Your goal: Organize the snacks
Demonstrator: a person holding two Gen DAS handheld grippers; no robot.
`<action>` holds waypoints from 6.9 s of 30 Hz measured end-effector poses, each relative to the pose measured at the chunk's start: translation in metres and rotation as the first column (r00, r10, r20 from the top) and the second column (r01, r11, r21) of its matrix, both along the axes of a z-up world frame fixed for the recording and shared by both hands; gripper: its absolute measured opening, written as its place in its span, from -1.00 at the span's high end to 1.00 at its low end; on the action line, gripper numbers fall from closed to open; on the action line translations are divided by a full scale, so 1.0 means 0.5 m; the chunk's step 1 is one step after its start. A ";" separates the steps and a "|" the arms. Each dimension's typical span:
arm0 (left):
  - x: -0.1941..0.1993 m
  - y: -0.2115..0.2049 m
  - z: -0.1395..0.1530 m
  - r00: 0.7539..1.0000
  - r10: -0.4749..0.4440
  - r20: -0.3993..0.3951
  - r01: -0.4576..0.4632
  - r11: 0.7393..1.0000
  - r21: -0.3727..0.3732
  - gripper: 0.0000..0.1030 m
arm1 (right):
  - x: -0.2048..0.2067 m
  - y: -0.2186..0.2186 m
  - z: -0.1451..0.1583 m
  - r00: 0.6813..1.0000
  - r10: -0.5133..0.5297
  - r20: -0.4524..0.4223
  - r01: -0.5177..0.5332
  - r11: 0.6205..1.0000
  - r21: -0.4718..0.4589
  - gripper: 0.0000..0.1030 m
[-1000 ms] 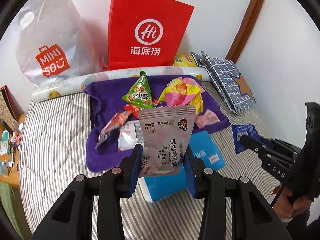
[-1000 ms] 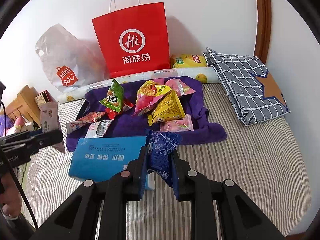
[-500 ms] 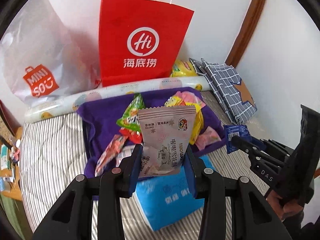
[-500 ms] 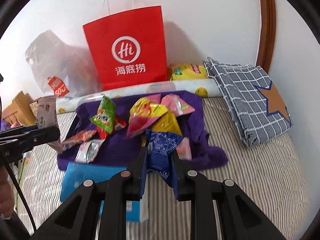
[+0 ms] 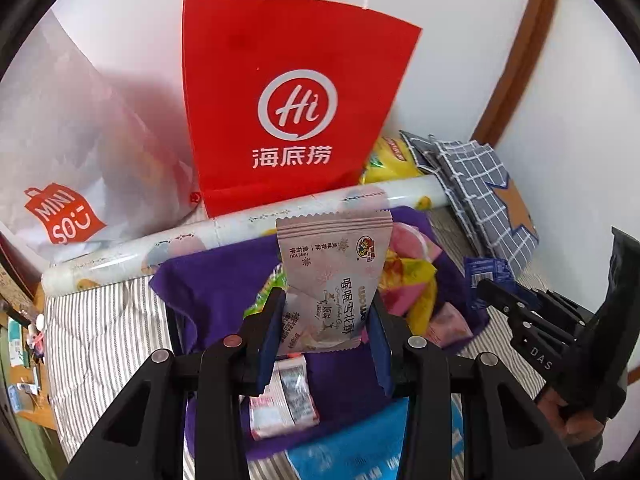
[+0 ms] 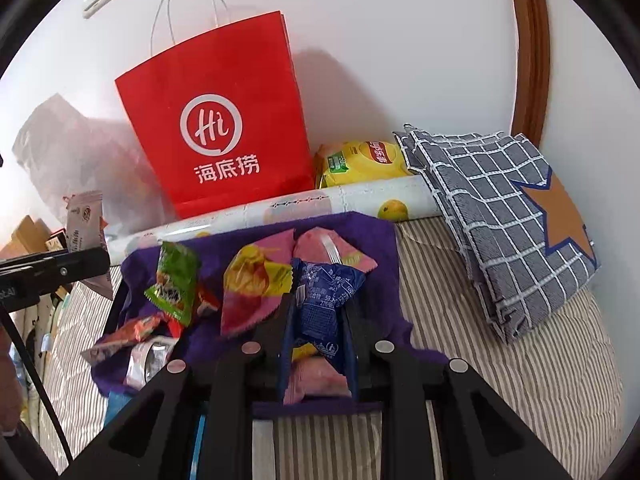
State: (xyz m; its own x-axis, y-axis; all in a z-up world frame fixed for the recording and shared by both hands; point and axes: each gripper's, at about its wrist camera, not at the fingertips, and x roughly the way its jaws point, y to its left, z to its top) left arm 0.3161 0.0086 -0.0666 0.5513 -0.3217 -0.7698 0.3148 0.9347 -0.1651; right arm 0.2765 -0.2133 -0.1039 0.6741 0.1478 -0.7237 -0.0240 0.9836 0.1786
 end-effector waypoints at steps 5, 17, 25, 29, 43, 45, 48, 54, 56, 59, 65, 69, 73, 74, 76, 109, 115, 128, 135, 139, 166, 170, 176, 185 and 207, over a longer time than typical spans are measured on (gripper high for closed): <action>0.032 0.007 -0.031 1.000 0.007 -0.017 -0.007 1.000 -0.002 0.22 | 0.029 0.010 -0.015 1.000 0.017 0.000 -0.017 1.000 0.007 0.61; 0.071 0.027 -0.087 0.996 0.050 -0.069 -0.045 0.997 0.068 0.22 | 0.089 0.024 -0.072 0.999 0.036 -0.007 -0.036 0.998 0.059 0.61; 0.076 0.013 -0.103 0.995 0.042 -0.086 -0.034 0.996 0.088 0.22 | 0.082 0.031 -0.067 0.998 0.054 0.011 -0.055 0.997 0.059 0.61; 0.079 0.014 -0.103 0.995 0.046 -0.088 -0.038 0.995 0.090 0.22 | 0.081 0.034 -0.069 0.998 0.059 0.011 -0.059 0.997 0.054 0.61; 0.077 0.017 -0.101 0.994 0.051 -0.099 -0.043 0.995 0.089 0.22 | 0.079 0.042 -0.070 0.998 0.064 0.008 -0.064 0.997 0.034 0.60; 0.077 0.017 -0.101 0.993 0.052 -0.103 -0.042 0.995 0.091 0.22 | 0.080 0.046 -0.071 0.998 0.066 0.008 -0.066 0.997 0.027 0.60; 0.076 0.016 -0.102 0.993 0.050 -0.108 -0.040 0.995 0.092 0.22 | 0.080 0.049 -0.071 0.997 0.074 0.007 -0.074 0.997 0.020 0.60; 0.074 0.013 -0.101 0.993 0.047 -0.109 -0.036 0.995 0.094 0.22 | 0.079 0.049 -0.069 0.997 0.074 0.007 -0.074 0.997 0.011 0.60; 0.074 0.013 -0.101 0.993 0.047 -0.109 -0.036 0.995 0.095 0.22 | 0.079 0.049 -0.068 0.997 0.071 0.007 -0.071 0.997 0.009 0.60; 0.074 0.012 -0.100 0.993 0.046 -0.111 -0.035 0.995 0.096 0.22 | 0.079 0.048 -0.066 0.998 0.068 0.007 -0.068 0.998 0.010 0.59; 0.074 0.009 -0.101 0.992 0.043 -0.119 -0.031 0.994 0.101 0.22 | 0.078 0.053 -0.065 0.997 0.074 0.002 -0.074 0.997 0.003 0.59; 0.076 0.005 -0.106 0.990 0.040 -0.132 -0.026 0.994 0.107 0.22 | 0.078 0.056 -0.066 0.997 0.077 -0.003 -0.077 0.997 -0.007 0.56; 0.078 0.000 -0.114 0.988 0.034 -0.152 -0.018 0.994 0.108 0.22 | 0.078 0.054 -0.066 0.997 0.077 -0.007 -0.077 0.997 -0.009 0.56; 0.078 -0.001 -0.116 0.987 0.033 -0.157 -0.016 0.994 0.108 0.22 | 0.078 0.054 -0.066 0.997 0.076 -0.010 -0.076 0.997 -0.010 0.56; 0.077 -0.003 -0.120 0.985 0.030 -0.169 -0.011 0.994 0.111 0.22 | 0.077 0.055 -0.066 0.997 0.078 -0.013 -0.078 0.997 -0.012 0.55; -0.103 -0.045 0.010 0.999 0.028 -0.029 -0.025 0.993 0.113 -0.38 | -0.133 0.019 0.111 0.998 0.029 0.050 -0.027 0.998 -0.049 -0.23; -0.223 -0.043 0.058 0.998 0.057 0.039 -0.060 0.995 0.084 -0.46 | -0.216 0.008 0.153 0.999 -0.007 0.053 0.010 0.998 -0.058 -0.36; -0.443 -0.035 0.135 0.976 0.132 0.171 -0.141 0.989 0.041 -0.84 | -0.410 -0.025 0.203 0.994 -0.077 0.079 0.082 0.995 -0.049 -0.68; -0.530 -0.041 0.164 0.962 0.144 0.232 -0.160 0.986 0.052 -0.93 | -0.482 -0.032 0.238 0.989 -0.105 0.108 0.110 0.993 -0.042 -0.99; -0.562 -0.047 0.172 0.961 0.144 0.238 -0.158 0.987 0.041 -0.94 | -0.510 -0.031 0.252 0.987 -0.101 0.124 0.106 0.994 -0.032 -0.99; -0.609 -0.053 0.184 0.954 0.157 0.257 -0.171 0.985 0.030 -0.94 | -0.566 -0.027 0.277 0.980 -0.127 0.156 0.141 0.987 -0.082 -0.99; -0.610 -0.053 0.183 0.954 0.157 0.255 -0.170 0.985 0.031 -0.94 | -0.566 -0.026 0.276 0.979 -0.128 0.157 0.141 0.987 -0.080 -0.99; -0.611 -0.045 0.183 0.953 0.167 0.254 -0.178 0.984 0.019 -0.94 | -0.567 -0.019 0.276 0.979 -0.122 0.161 0.137 0.987 -0.087 -0.99; -0.613 -0.042 0.183 0.953 0.168 0.253 -0.178 0.984 0.015 -0.94 | -0.573 -0.013 0.276 0.978 -0.122 0.167 0.139 0.986 -0.091 -0.99; -0.617 -0.036 0.182 0.953 0.174 0.246 -0.181 0.983 0.009 -0.94 | -0.584 -0.008 0.281 0.978 -0.120 0.173 0.137 0.987 -0.086 -0.99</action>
State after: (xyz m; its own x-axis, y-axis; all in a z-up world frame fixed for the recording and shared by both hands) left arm 0.0073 -0.0092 0.0242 0.7694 -0.1799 -0.6129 0.1705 0.9825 -0.0745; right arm -0.0155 -0.2171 0.0366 0.7950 -0.0129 -0.6064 0.0823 0.9928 0.0868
